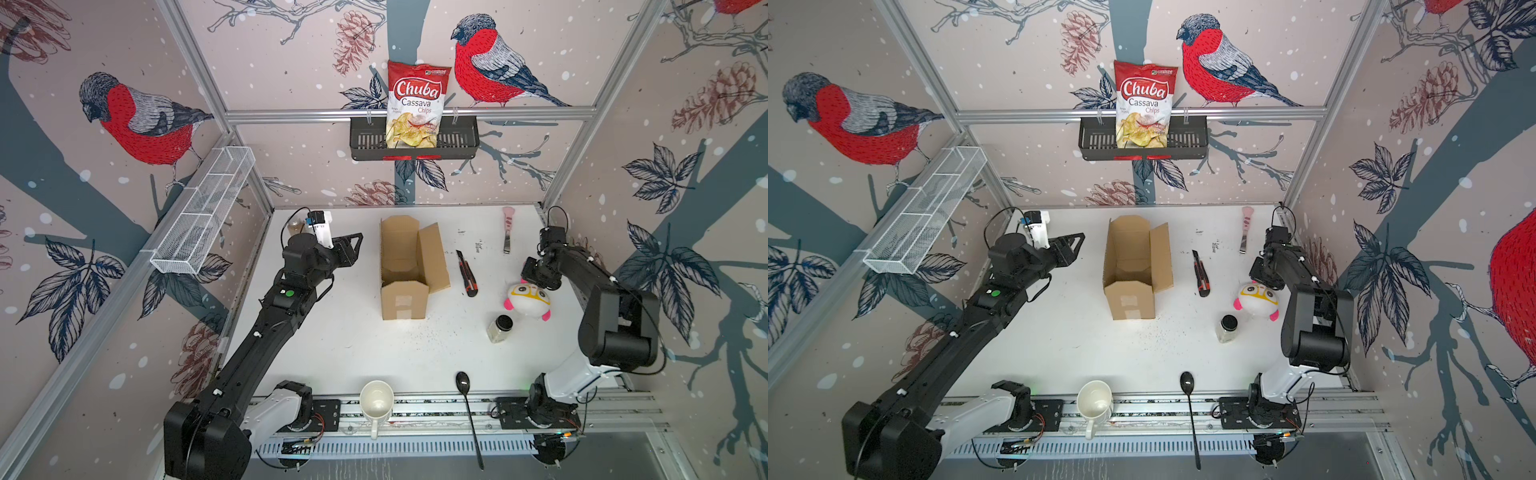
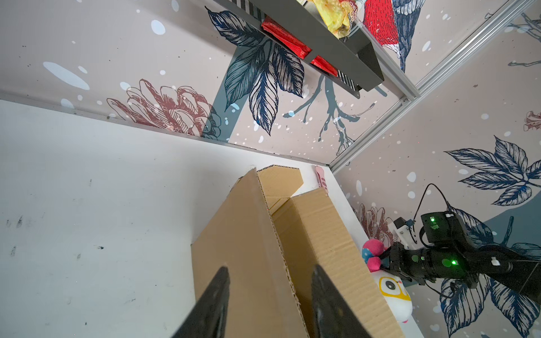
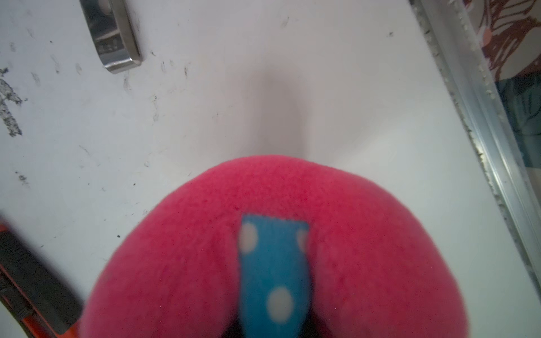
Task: Unpack the express box
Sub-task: 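Lower the plush toy onto the table beside the spice jar with the right gripper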
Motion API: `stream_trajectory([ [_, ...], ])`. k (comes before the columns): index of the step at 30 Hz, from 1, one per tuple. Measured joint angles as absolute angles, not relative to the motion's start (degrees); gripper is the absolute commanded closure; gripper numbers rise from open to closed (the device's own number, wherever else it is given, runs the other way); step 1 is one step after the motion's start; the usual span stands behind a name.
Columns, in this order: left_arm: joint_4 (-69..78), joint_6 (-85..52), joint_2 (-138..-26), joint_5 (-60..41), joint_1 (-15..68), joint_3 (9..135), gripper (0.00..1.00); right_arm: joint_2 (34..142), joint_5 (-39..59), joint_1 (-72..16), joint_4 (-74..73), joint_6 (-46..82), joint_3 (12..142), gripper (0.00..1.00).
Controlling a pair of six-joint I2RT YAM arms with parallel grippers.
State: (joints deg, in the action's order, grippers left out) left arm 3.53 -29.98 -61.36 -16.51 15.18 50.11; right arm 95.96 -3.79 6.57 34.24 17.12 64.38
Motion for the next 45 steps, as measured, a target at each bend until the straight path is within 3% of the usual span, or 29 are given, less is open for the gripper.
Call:
stream_trajectory([
  [14, 3.5, -30.0, -61.2, -16.5, 15.2, 50.1, 0.54, 98.2, -2.1, 7.1, 30.3, 17.0, 62.0, 0.83],
  [25, 3.6, -30.0, -60.6, -16.5, 15.2, 49.8, 0.54, 98.6, -1.6, 7.1, 28.4, 16.9, 61.0, 0.61],
  [45, 3.7, -30.0, -60.4, -16.5, 15.2, 49.1, 0.52, 96.4, -1.7, 7.1, 29.7, 17.9, 60.9, 0.41],
])
